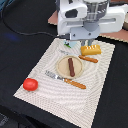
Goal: Interact with the objects in diverse but meaningful ways.
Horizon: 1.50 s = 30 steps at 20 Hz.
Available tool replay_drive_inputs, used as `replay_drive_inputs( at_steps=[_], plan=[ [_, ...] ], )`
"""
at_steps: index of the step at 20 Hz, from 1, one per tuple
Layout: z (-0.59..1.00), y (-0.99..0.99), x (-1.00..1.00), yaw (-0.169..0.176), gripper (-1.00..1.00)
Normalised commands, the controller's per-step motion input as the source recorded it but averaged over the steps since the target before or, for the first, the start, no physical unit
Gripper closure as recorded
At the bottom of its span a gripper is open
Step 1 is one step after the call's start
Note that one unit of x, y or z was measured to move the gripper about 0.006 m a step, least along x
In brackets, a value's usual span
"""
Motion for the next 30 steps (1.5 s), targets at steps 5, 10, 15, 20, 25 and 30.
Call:
replay_drive_inputs(
  at_steps=[5, 10, 15, 20, 25, 30],
  plan=[
    [-0.02, -0.05, 0.02, 0.000, -1.00],
    [-0.01, -0.21, -0.03, 0.000, -1.00],
    [-0.27, -0.34, 0.00, 0.000, -1.00],
    [-0.50, -0.39, 0.00, 0.000, -1.00],
    [-0.55, -0.31, 0.01, 0.000, -1.00],
    [-0.33, -0.10, 0.17, -0.002, -1.00]
  ],
)
